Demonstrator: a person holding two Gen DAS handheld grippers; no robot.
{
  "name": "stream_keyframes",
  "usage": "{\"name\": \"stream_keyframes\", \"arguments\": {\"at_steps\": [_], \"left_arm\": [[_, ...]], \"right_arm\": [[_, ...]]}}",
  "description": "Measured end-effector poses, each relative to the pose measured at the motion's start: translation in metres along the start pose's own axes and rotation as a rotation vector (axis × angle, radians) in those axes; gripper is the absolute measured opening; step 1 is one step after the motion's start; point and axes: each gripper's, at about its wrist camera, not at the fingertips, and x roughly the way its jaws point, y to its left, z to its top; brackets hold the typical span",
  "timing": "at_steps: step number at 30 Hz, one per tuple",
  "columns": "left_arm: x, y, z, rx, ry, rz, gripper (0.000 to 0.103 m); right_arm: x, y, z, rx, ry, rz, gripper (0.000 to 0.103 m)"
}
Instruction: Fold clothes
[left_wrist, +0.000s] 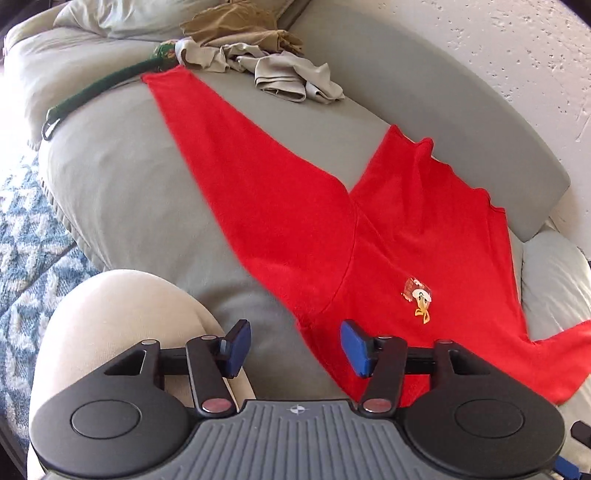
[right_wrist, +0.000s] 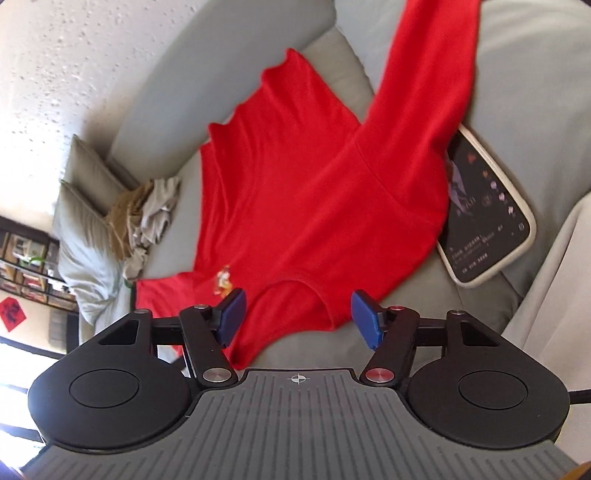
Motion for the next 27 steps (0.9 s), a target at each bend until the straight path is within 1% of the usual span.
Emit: {"name": "stream_keyframes", "arguments": {"at_steps": [1, 2, 3, 5, 6, 8, 9, 10, 12, 14, 15, 17, 20, 21, 22, 23, 24, 25, 27], "left_arm": [[0.001, -0.004, -0.001, 0.003, 0.002, -0.001, 0.065], [0.003, -0.006, -0.001, 0.008, 0.004, 0.004, 0.067], [0.007, -0.008, 0.000, 0.011, 0.005, 0.012, 0.066], [0.015, -0.005, 0.004, -0.015, 0.004, 0.021, 0.062], [0.021, -0.003, 0.006, -0.034, 0.006, 0.019, 0.057], [0.029, 0.003, 0.007, -0.094, 0.040, -0.006, 0.042], [0.033, 0.006, 0.007, -0.131, 0.057, -0.030, 0.024], [0.034, 0.008, 0.006, -0.154, 0.059, -0.045, 0.019], [0.026, 0.007, 0.003, -0.156, 0.015, -0.052, 0.004], [0.009, 0.008, -0.001, -0.174, -0.041, -0.027, 0.004], [0.003, 0.009, -0.003, -0.188, -0.052, -0.013, 0.004], [-0.002, 0.012, -0.010, -0.211, -0.026, 0.024, 0.004], [0.006, 0.010, -0.014, -0.175, 0.014, 0.035, 0.006], [0.008, 0.010, -0.015, -0.174, 0.025, 0.030, 0.008], [0.007, 0.011, -0.015, -0.180, 0.038, 0.026, 0.016], [0.004, 0.011, -0.015, -0.174, 0.049, 0.040, 0.021], [0.000, 0.009, -0.014, -0.158, 0.052, 0.061, 0.031], [-0.007, 0.007, -0.015, -0.130, 0.047, 0.077, 0.033], [-0.023, -0.001, -0.016, -0.060, 0.019, 0.100, 0.034]], "right_arm": [[0.009, -0.004, -0.002, 0.008, 0.012, -0.014, 0.066], [0.016, -0.008, -0.003, 0.017, 0.026, -0.022, 0.066], [0.022, -0.011, -0.003, 0.027, 0.037, -0.026, 0.066], [0.029, -0.014, -0.005, 0.042, 0.056, -0.028, 0.066], [0.031, -0.014, -0.005, 0.038, 0.059, -0.026, 0.066], [0.031, -0.012, -0.006, 0.020, 0.054, -0.028, 0.067], [0.032, -0.011, -0.005, 0.011, 0.050, -0.031, 0.067], [0.032, -0.011, -0.005, 0.006, 0.047, -0.033, 0.067], [0.032, -0.011, -0.003, -0.001, 0.042, -0.038, 0.068], [0.033, -0.011, -0.001, -0.006, 0.040, -0.051, 0.068], [0.034, -0.010, 0.000, -0.010, 0.038, -0.060, 0.068], [0.036, -0.010, 0.000, -0.023, 0.039, -0.080, 0.068], [0.039, -0.013, 0.003, -0.021, 0.048, -0.086, 0.068], [0.039, -0.014, 0.004, -0.018, 0.052, -0.083, 0.068], [0.039, -0.015, 0.005, -0.016, 0.056, -0.081, 0.069], [0.037, -0.016, 0.007, -0.016, 0.055, -0.078, 0.070], [0.034, -0.016, 0.008, -0.018, 0.046, -0.077, 0.072], [0.030, -0.017, 0.009, -0.021, 0.033, -0.079, 0.074], [0.022, -0.019, 0.011, -0.029, 0.009, -0.089, 0.076]]}}
